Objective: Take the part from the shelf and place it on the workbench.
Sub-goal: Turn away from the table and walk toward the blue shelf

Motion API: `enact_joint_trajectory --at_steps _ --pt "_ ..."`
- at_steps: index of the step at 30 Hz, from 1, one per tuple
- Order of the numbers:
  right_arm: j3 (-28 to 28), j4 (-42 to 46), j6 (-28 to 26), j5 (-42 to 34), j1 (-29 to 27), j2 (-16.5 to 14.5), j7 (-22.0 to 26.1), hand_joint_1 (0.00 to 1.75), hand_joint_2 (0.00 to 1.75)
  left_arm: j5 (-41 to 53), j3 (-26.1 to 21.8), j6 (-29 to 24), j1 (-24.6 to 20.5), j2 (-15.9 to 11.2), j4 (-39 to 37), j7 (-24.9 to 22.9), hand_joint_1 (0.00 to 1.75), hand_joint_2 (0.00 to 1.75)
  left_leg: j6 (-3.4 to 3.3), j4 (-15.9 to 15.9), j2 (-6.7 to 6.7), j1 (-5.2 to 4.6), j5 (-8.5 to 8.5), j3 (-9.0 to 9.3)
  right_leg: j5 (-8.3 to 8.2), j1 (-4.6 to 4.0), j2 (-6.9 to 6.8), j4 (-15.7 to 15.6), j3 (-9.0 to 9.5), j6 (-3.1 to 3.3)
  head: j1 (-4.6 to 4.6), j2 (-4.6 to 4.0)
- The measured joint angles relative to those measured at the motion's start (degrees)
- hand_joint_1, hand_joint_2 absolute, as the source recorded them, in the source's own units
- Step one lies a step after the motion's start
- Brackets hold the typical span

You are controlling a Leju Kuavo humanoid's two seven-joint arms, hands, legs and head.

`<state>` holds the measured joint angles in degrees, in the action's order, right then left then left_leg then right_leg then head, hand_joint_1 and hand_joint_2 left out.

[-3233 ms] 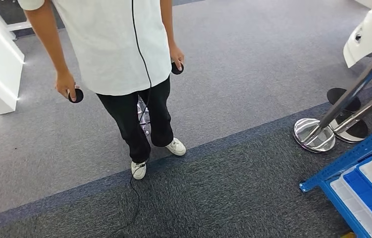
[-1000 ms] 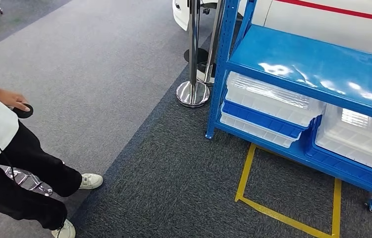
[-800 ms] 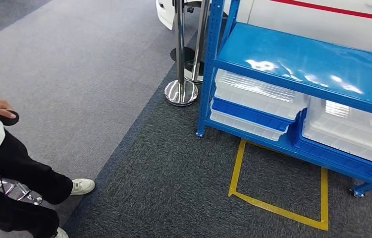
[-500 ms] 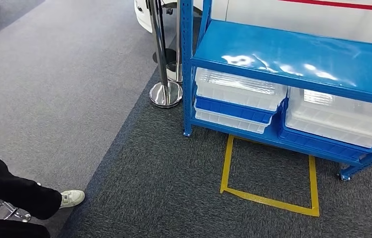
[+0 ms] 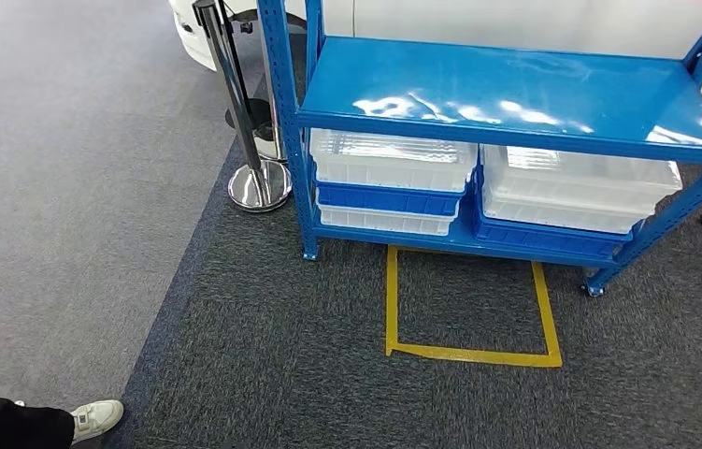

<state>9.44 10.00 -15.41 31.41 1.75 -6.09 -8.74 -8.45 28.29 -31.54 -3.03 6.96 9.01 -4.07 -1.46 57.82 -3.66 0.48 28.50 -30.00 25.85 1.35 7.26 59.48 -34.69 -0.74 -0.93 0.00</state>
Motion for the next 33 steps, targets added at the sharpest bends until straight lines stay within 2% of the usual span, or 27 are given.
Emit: enact_joint_trajectory --at_steps 1,2,4,5,6,7,8,10,12,13,16,20,25,33 --pt "0.02 -0.01 -0.01 0.02 -0.06 0.03 0.0 0.0 0.0 0.0 -0.01 0.0 -0.02 0.01 0.0 0.0 0.0 0.0 -0.34 -0.53 0.69 0.12 -0.33 0.25 0.28 -0.1 -0.63 0.35 -0.25 -0.3 -0.05 0.0" --pt "0.02 -0.01 -0.01 0.04 -0.06 0.05 0.0 0.0 0.0 0.01 -0.01 0.01 -0.02 0.03 0.0 0.01 0.0 0.0 -0.71 -1.07 1.49 0.27 -0.69 0.47 1.21 -0.25 -1.93 1.68 -0.94 -0.5 -0.17 0.0" --pt "0.03 0.0 -0.01 0.07 0.07 0.07 0.0 0.0 0.0 0.01 -0.01 0.02 0.06 0.08 0.0 0.01 0.0 0.0 -1.18 -1.52 3.16 0.23 -0.99 0.56 4.66 -0.4 -5.32 7.62 -3.78 -0.75 -0.39 0.0" --pt "0.02 0.01 -0.1 0.15 0.13 0.07 0.01 0.0 0.0 -0.05 -0.01 0.02 0.16 0.09 0.0 0.01 0.0 0.44 -1.26 -1.45 3.99 0.13 -0.95 0.49 6.29 -0.33 -6.19 11.16 -5.46 -0.92 -0.44 0.0" --pt "0.02 0.01 -0.33 0.27 0.14 0.07 0.02 0.0 0.0 -0.16 -0.01 0.04 0.24 0.09 0.0 0.01 0.0 0.87 -1.23 -1.36 4.68 0.05 -0.87 0.43 7.11 -0.22 -6.63 13.68 -6.56 -1.09 -0.44 0.0" --pt "0.02 0.01 -0.78 0.49 0.09 0.08 -0.14 0.0 0.44 -0.31 -0.01 0.13 0.28 0.08 0.0 0.0 0.0 1.31 -1.16 -1.26 5.23 0.01 -0.75 0.4 6.87 -0.11 -6.88 14.25 -6.62 -1.22 -0.44 0.0" --pt "0.02 0.01 -1.41 0.78 0.02 0.1 -0.52 0.0 0.87 -0.44 -0.01 0.28 0.25 0.08 0.0 -0.01 0.0 1.75 -1.03 -1.14 5.61 0.0 -0.63 0.42 5.67 -0.01 -7.07 12.64 -5.51 -1.28 -0.44 0.0" --pt "0.02 -0.01 -2.68 1.25 -0.04 0.2 -1.95 0.0 1.75 -0.59 -0.01 0.68 0.07 0.12 0.0 -0.17 0.0 1.75 -0.65 -0.87 6.08 -0.01 -0.35 0.49 2.61 0.02 -7.54 5.23 -1.09 -1.06 -0.44 0.0" --pt "0.02 -0.01 -3.44 1.45 0.06 0.28 -3.68 0.0 1.75 -0.64 -0.01 0.92 -0.12 0.16 0.0 -0.54 0.0 1.75 -0.12 -0.56 6.3 -0.19 -0.04 0.48 1.36 -0.26 -7.85 -0.02 1.75 -0.46 -0.4 0.0" --pt "0.02 -0.01 -3.59 1.47 0.12 0.28 -4.5 0.0 1.75 -0.66 -0.01 1.0 -0.18 0.15 0.0 -0.76 0.0 1.75 -0.2 -0.45 6.34 -0.35 0.17 0.43 1.49 -0.35 -7.92 -0.71 2.03 -0.26 -0.37 0.0" --pt "0.03 -0.01 -3.39 1.32 0.15 0.24 -6.31 0.0 1.75 -0.62 -0.01 1.13 -0.24 0.13 0.0 -1.42 0.0 1.75 -0.69 -0.39 6.25 -0.44 0.28 0.42 1.42 -0.41 -7.91 -0.86 2.13 -0.05 -0.27 0.0" --pt "0.15 -0.01 -3.23 1.29 0.18 0.23 -7.05 0.0 1.75 -0.5 -0.01 1.21 -0.25 0.13 0.0 -1.73 0.0 1.75 -0.27 -0.74 6.21 -0.29 0.04 0.57 1.58 -0.6 -7.92 -0.76 2.11 0.34 -0.24 0.0" --pt "0.45 0.0 -3.26 1.22 0.2 0.23 -7.17 0.0 1.75 -0.5 -0.01 1.49 -0.26 0.13 0.0 -1.78 0.0 1.75 0.43 -0.88 6.2 -0.24 0.01 0.65 1.7 -0.63 -7.93 -0.6 2.1 0.52 -0.25 0.0" --pt "0.51 0.01 -2.67 1.15 0.2 0.23 -5.97 0.0 1.75 -1.13 -0.03 1.61 -0.29 0.13 0.0 -2.9 0.0 1.75 0.6 -0.86 6.2 -0.32 0.02 0.65 1.7 -0.63 -7.93 -0.56 2.12 0.53 -0.25 0.0"
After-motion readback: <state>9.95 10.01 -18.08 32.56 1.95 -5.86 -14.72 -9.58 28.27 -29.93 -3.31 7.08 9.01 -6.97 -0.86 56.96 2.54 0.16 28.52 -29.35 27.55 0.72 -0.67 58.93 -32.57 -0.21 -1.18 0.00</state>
